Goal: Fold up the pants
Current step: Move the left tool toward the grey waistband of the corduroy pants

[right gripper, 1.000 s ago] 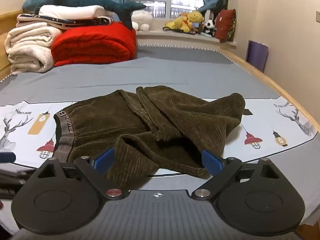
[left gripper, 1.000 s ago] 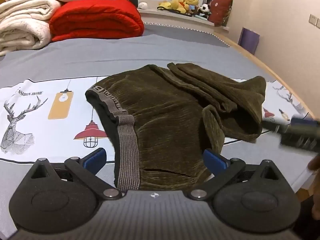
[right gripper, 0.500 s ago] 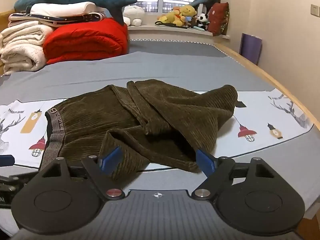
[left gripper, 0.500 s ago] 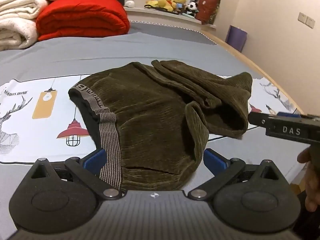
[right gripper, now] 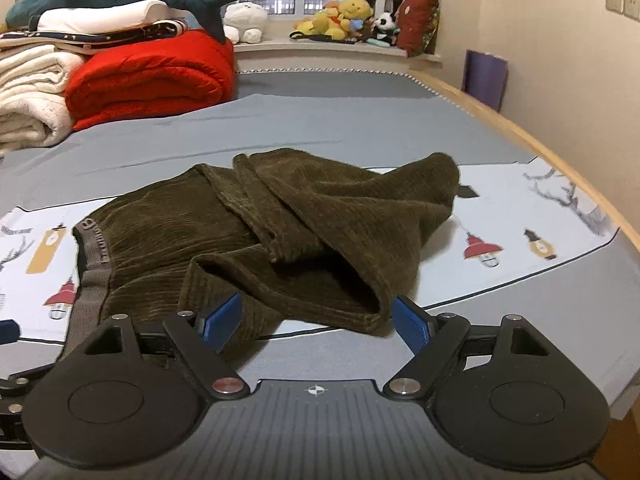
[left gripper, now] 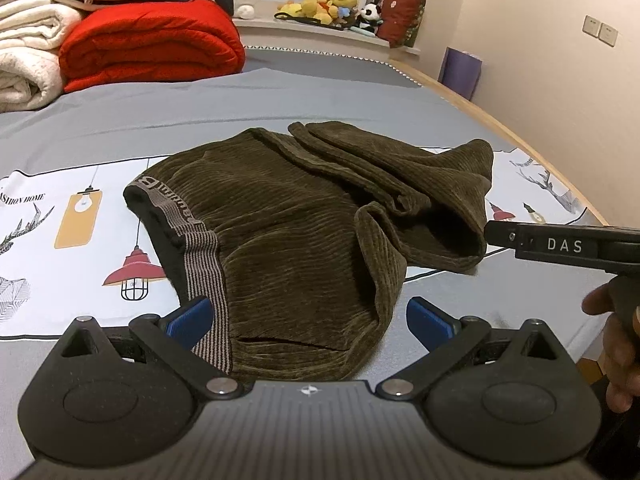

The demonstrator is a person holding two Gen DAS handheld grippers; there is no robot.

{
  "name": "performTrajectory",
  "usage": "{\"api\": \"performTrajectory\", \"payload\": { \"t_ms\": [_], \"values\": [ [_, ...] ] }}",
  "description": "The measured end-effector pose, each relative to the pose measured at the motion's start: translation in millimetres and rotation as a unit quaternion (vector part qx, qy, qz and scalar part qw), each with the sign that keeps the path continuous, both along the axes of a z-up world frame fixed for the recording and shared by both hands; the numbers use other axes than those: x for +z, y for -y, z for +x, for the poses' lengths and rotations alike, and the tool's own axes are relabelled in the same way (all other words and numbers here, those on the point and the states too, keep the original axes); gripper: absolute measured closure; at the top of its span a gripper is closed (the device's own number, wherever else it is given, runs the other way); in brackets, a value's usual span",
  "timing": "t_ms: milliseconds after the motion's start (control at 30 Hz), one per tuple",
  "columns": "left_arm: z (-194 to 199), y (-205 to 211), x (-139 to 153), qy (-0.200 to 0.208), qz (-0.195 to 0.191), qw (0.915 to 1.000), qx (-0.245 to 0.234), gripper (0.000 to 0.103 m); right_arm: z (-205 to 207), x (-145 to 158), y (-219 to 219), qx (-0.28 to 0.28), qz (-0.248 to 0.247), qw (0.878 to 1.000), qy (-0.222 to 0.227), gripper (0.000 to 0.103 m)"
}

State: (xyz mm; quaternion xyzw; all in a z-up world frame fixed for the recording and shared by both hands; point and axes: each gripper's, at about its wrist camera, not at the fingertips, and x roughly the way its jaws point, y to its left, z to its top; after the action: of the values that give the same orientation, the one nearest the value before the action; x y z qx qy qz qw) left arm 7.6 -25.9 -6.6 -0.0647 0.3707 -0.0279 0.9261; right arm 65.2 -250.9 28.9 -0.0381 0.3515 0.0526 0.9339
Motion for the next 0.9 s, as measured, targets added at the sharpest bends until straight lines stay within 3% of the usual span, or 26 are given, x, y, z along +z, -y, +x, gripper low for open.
{"api": "performTrajectory", "payload": {
  "t_ms": [233, 533, 900],
  "values": [
    [-1.5, -0.3, 1.5, 0.007, -0.001, 1.0, -0.003, 0.0, -7.6, 1.1, -11.7, 0.032, -0.021, 0.999, 0.018, 0.028],
    [-3.8, 0.4, 2.6, 0.01, -0.001, 0.9999, -0.004, 0.0, -6.5, 2.2, -11.9, 0.032, -0.019, 0.999, 0.018, 0.036],
    [-1.8, -2.0, 0.2, 0.0, -0.005, 1.0, 0.002, 0.0, -8.9, 1.2, -15.1, 0.041, -0.022, 0.999, 0.017, 0.039]
  ]
}}
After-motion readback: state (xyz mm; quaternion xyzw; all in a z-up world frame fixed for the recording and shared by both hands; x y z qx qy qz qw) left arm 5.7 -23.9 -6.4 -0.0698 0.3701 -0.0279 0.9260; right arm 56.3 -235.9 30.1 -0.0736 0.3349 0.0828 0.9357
